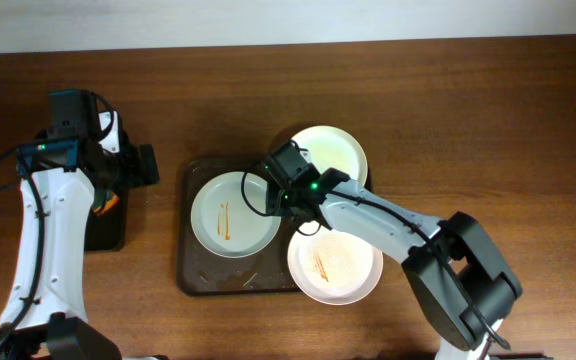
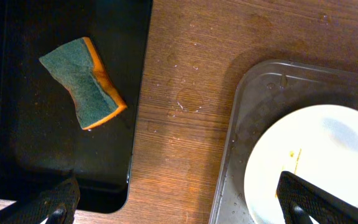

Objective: Clean dirty plates on tray and stack at the side
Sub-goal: 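Grasp the lower-left white plate rim with the right gripper, then grasp the green-and-orange sponge from the black tray with the left gripper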

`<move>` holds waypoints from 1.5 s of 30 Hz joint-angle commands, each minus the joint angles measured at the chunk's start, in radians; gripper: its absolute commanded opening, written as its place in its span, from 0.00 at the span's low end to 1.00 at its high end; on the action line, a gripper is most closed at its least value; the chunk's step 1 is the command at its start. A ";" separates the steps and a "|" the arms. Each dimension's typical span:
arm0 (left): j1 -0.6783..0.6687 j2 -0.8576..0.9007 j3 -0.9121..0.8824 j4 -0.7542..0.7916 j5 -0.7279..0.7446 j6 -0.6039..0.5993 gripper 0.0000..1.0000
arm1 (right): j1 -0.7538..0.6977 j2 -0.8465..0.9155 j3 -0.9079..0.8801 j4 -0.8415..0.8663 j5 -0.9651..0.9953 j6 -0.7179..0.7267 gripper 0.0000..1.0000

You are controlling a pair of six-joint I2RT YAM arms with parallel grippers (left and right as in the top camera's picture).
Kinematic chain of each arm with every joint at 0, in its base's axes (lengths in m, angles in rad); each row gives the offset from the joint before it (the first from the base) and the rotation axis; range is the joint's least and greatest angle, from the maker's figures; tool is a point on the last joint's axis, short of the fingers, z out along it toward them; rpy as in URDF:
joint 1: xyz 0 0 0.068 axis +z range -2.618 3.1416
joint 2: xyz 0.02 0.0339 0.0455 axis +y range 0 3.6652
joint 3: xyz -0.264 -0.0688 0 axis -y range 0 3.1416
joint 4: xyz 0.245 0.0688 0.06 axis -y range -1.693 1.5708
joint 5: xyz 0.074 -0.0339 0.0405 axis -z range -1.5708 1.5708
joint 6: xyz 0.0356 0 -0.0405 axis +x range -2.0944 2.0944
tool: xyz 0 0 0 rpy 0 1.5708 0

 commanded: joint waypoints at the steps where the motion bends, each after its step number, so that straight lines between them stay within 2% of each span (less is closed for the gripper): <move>1: 0.001 0.012 0.014 0.009 -0.011 -0.029 1.00 | 0.005 0.043 0.010 0.010 0.020 0.039 0.29; 5: 0.016 0.048 0.014 0.028 -0.011 -0.029 1.00 | 0.013 0.080 0.010 0.026 -0.008 0.043 0.22; 8: 0.061 0.083 0.014 0.072 -0.055 -0.028 1.00 | 0.018 0.089 0.010 0.031 -0.008 0.043 0.07; 9: 0.104 0.131 0.014 0.095 -0.056 -0.023 0.97 | 0.018 0.089 0.010 0.029 -0.005 0.042 0.04; 12: 0.156 0.221 0.014 0.154 -0.066 0.025 0.93 | 0.018 0.089 0.010 0.027 0.000 0.041 0.04; 14: 0.196 0.285 0.014 0.184 -0.066 0.024 0.95 | 0.018 0.089 0.010 0.026 0.002 0.038 0.04; 16: 0.218 0.349 0.014 0.237 -0.051 0.024 0.93 | 0.018 0.089 0.010 0.026 0.003 0.038 0.04; 17: 0.218 0.372 0.014 0.255 -0.051 0.024 0.86 | 0.018 0.089 0.010 0.026 0.003 0.038 0.04; 18: 0.218 0.401 0.014 0.277 -0.052 0.019 0.71 | 0.018 0.089 0.010 0.026 0.003 0.038 0.04; 19: 0.218 0.419 0.014 0.293 -0.052 0.013 0.60 | 0.018 0.089 0.010 0.026 0.003 0.038 0.04; 21: 0.218 0.453 0.014 0.328 -0.053 0.008 0.57 | 0.018 0.089 0.010 0.026 0.003 0.038 0.04; 22: 0.219 0.467 0.014 0.344 -0.053 -0.010 0.48 | 0.018 0.089 0.010 0.026 0.003 0.037 0.04; 25: 0.218 0.478 0.014 0.351 -0.055 -0.011 0.39 | 0.018 0.089 0.010 0.026 0.004 0.027 0.04; 26: 0.218 0.478 0.014 0.351 -0.055 -0.011 0.30 | 0.018 0.089 0.010 0.026 0.003 0.027 0.04; 28: 0.218 0.478 0.014 0.349 -0.055 -0.010 0.00 | 0.018 0.089 0.010 0.026 0.003 0.027 0.04; 30: 0.218 0.478 0.014 0.341 -0.034 -0.010 0.00 | 0.018 0.089 0.010 0.026 0.003 0.027 0.04; 31: 0.218 0.459 0.032 0.315 0.050 -0.010 0.00 | 0.018 0.089 0.010 0.025 0.002 0.027 0.04; 32: 0.218 0.446 0.047 0.295 0.070 -0.010 0.00 | 0.018 0.089 0.010 0.026 -0.001 0.027 0.04; 36: 0.218 0.321 0.179 0.123 0.115 -0.009 0.00 | 0.018 0.089 0.010 0.026 -0.016 0.027 0.04; 39: 0.217 0.216 0.192 0.043 0.091 -0.001 0.00 | 0.017 0.089 0.010 0.026 -0.016 0.027 0.04; 45: 0.216 0.211 0.167 -0.003 0.049 0.001 0.00 | 0.016 0.089 0.010 0.026 -0.034 0.026 0.04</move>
